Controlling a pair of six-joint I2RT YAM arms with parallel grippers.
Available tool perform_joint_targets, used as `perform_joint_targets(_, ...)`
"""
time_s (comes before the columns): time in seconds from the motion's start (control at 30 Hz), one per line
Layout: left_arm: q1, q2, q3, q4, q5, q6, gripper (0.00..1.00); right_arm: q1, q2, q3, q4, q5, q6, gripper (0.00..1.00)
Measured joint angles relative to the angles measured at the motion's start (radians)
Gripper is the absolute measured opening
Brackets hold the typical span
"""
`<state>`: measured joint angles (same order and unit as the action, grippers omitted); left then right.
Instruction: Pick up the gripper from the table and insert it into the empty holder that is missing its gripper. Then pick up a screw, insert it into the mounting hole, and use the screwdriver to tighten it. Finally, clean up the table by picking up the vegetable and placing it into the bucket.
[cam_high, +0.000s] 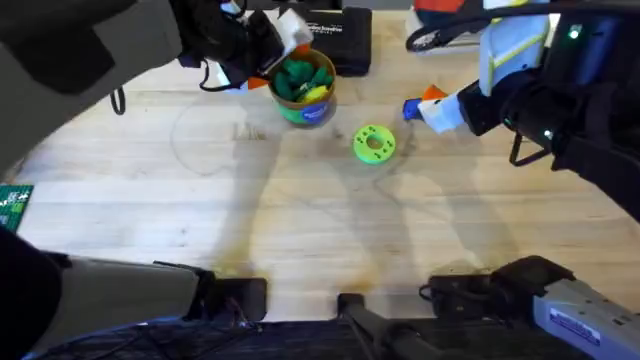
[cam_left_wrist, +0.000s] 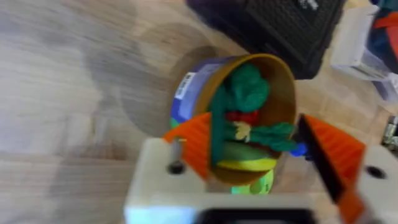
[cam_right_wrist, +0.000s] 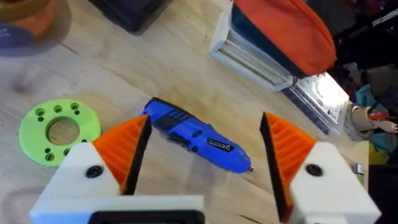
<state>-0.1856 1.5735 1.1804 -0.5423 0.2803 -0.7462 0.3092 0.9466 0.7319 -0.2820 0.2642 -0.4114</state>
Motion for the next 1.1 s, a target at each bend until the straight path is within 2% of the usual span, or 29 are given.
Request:
perform_joint_targets(0.07, 0.000, -0.007, 0.006, 0.004, 0.001, -0.003, 0.979, 0.000, 0.000, 0.000, 0.000, 0.000, 0.000, 0.994)
perform_joint_targets(0.23, 0.000, -0.014, 0.007, 0.004, 0.002, 0.016, 0.985, 0.000, 0.000, 0.000, 0.000, 0.000, 0.000, 0.994)
perform_joint_targets(0.37, 0.000, -0.067, 0.018, -0.040, 0.002, 0.093, 0.985, 0.000, 0.000, 0.000, -0.009, 0.000, 0.008, 0.994)
perform_joint_targets(0.5, 0.000, -0.171, 0.051, -0.167, 0.002, 0.206, 0.985, 0.000, -0.021, 0.002, -0.100, -0.001, 0.075, 0.994)
perform_joint_targets(0.57, 0.000, -0.230, 0.064, -0.269, 0.002, 0.272, 0.985, 0.000, -0.046, 0.011, -0.173, -0.008, 0.124, 0.994)
perform_joint_targets(0.7, 0.000, -0.309, 0.072, -0.492, 0.004, 0.402, 0.985, 0.000, -0.096, 0.085, -0.378, -0.091, 0.225, 0.994)
perform_joint_targets(0.87, 0.000, -0.327, 0.071, -0.727, 0.004, 0.539, 0.985, 0.000, -0.142, 0.199, -0.574, -0.208, 0.317, 0.994)
perform_joint_targets(1.0, 0.000, -0.327, 0.071, -0.832, 0.004, 0.628, 0.985, 0.000, -0.167, 0.238, -0.670, -0.299, 0.357, 0.994)
perform_joint_targets(1.1, 0.000, -0.327, 0.071, -0.850, 0.004, 0.671, 0.985, 0.000, -0.171, 0.239, -0.691, -0.344, 0.370, 0.994)
